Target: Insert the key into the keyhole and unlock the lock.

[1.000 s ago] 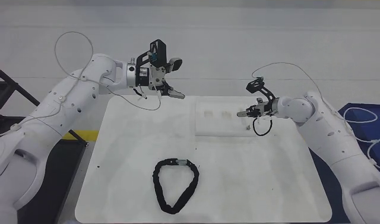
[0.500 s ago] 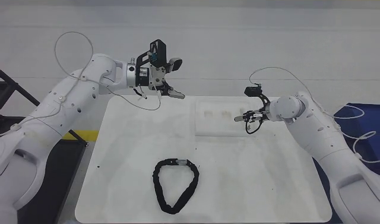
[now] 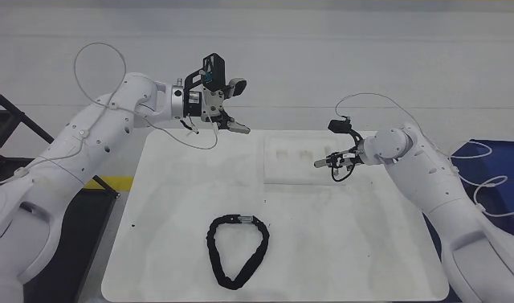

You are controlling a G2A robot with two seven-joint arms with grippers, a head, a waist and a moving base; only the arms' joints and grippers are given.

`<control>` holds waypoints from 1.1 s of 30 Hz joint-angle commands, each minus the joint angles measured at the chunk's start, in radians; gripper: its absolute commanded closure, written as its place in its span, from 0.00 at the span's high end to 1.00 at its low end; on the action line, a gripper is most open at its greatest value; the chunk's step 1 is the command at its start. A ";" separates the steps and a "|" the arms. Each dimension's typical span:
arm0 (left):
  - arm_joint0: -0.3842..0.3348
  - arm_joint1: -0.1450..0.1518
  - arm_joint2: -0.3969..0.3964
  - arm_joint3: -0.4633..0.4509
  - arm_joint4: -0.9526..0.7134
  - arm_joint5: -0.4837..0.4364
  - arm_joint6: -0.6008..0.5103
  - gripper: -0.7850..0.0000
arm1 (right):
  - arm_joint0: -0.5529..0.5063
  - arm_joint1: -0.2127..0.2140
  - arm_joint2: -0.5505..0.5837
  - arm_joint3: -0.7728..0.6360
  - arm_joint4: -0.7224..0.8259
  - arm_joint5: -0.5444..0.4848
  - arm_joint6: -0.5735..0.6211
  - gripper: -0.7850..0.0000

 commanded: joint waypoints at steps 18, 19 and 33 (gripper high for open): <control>0.000 0.000 0.000 0.000 0.000 0.000 0.000 1.00 | -0.042 -0.005 -0.021 -0.154 -0.140 0.353 0.031 1.00; 0.000 0.000 0.000 0.000 0.000 0.000 0.000 1.00 | -0.045 -0.005 -0.020 -0.159 -0.144 0.361 0.034 1.00; 0.000 0.000 0.000 0.000 0.000 0.000 0.000 1.00 | -0.063 -0.013 -0.015 -0.173 -0.205 0.407 0.013 0.44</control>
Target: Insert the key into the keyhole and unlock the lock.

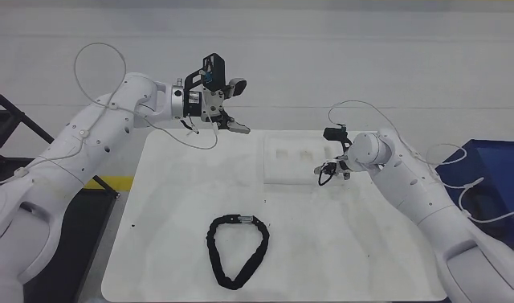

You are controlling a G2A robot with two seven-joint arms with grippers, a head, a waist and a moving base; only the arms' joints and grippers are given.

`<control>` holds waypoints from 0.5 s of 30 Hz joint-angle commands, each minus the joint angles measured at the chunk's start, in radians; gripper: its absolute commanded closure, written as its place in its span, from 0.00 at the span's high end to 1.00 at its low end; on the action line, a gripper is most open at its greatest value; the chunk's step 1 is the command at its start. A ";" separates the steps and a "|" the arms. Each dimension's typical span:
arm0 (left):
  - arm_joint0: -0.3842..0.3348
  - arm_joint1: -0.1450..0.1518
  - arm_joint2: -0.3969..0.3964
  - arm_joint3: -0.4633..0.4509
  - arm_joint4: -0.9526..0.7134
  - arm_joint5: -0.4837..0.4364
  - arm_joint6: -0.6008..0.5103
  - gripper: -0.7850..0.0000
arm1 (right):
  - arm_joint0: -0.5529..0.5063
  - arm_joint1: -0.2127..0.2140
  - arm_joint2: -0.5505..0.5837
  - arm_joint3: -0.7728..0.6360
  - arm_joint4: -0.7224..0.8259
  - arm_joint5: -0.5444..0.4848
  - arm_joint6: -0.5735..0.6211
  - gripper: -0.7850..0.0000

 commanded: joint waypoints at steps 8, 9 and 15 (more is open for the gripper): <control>0.000 0.000 0.000 0.000 0.000 0.000 0.000 1.00 | 0.007 -0.021 -0.016 0.045 -0.035 0.032 -0.003 0.34; 0.000 0.000 0.000 0.000 0.000 0.000 0.000 1.00 | 0.007 -0.024 -0.017 0.053 -0.035 0.031 -0.004 0.33; 0.000 0.000 0.000 0.000 0.000 0.000 0.000 1.00 | 0.015 -0.043 -0.027 0.101 -0.043 0.042 -0.012 0.20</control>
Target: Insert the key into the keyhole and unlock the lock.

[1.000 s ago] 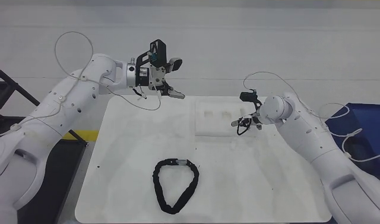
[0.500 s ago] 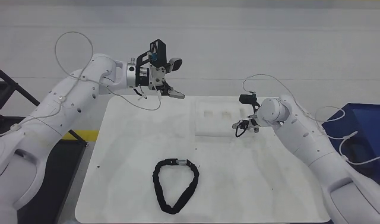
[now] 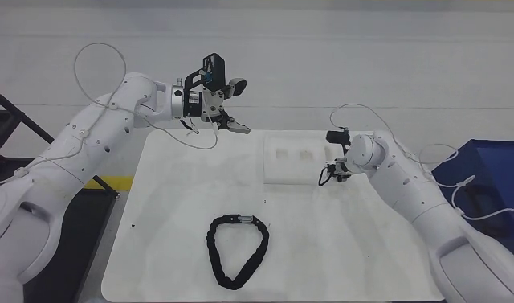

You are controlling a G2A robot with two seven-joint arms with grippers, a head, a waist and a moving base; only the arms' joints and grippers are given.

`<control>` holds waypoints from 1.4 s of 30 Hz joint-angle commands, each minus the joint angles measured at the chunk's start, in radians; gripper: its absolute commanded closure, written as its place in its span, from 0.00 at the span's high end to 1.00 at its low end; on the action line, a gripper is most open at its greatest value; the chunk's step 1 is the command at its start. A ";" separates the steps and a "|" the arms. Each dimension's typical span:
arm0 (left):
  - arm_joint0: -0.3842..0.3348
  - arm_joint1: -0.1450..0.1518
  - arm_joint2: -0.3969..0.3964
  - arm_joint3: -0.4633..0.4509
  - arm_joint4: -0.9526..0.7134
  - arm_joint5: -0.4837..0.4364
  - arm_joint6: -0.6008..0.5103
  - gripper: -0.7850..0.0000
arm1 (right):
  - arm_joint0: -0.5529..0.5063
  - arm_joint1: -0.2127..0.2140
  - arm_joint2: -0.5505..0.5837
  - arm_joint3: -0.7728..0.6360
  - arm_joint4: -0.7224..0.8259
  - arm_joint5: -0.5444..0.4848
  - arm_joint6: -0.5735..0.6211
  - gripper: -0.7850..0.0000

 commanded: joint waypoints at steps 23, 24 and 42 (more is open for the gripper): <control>0.000 0.000 0.000 0.000 0.000 0.000 0.000 1.00 | 0.051 -0.017 0.036 -0.040 -0.075 0.057 0.059 0.00; 0.000 0.000 0.000 0.000 0.000 0.000 0.000 1.00 | 0.047 -0.011 0.049 -0.066 -0.073 0.050 0.068 0.00; 0.000 0.000 0.000 0.000 0.000 0.000 0.000 1.00 | -0.300 0.140 0.474 -0.657 0.168 -0.186 0.043 0.00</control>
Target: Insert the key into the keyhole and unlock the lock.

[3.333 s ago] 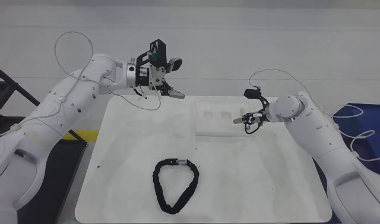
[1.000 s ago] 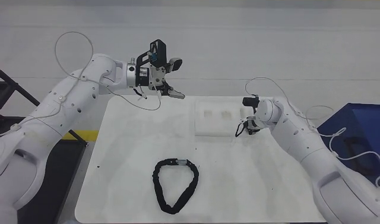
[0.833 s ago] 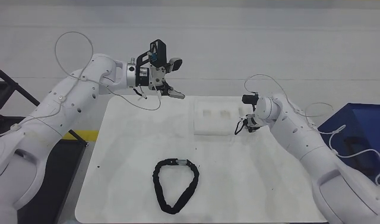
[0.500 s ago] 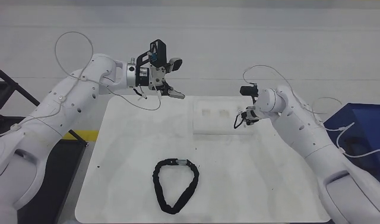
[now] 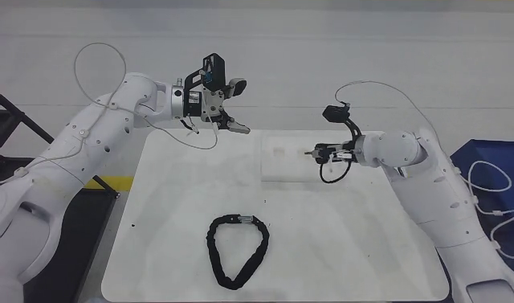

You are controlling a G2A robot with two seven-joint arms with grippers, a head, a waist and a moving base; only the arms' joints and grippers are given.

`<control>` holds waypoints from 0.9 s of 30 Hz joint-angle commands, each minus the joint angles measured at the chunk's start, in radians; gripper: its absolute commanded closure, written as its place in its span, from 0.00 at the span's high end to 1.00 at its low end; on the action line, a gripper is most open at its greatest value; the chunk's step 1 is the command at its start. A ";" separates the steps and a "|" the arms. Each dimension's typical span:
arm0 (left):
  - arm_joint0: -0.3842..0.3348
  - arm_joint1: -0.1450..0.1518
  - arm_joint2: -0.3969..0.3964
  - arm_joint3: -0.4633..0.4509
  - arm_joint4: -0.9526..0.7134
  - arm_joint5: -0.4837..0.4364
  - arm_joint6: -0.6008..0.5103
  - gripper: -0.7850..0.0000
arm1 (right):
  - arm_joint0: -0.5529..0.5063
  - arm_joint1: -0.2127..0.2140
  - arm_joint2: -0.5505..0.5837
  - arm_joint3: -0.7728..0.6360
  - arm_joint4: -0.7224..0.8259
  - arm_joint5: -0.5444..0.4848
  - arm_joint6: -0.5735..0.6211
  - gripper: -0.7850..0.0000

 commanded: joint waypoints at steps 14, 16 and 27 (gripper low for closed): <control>0.000 0.000 0.000 0.000 0.000 0.000 0.000 1.00 | -0.192 0.025 0.190 -0.117 0.344 -0.164 -0.114 0.00; 0.000 0.000 0.000 0.000 0.000 0.000 0.000 1.00 | -0.199 0.027 0.202 -0.111 0.377 -0.187 -0.106 0.00; 0.000 0.000 0.000 0.000 0.000 0.000 0.000 1.00 | -0.201 0.029 0.214 -0.104 0.395 -0.207 -0.097 0.00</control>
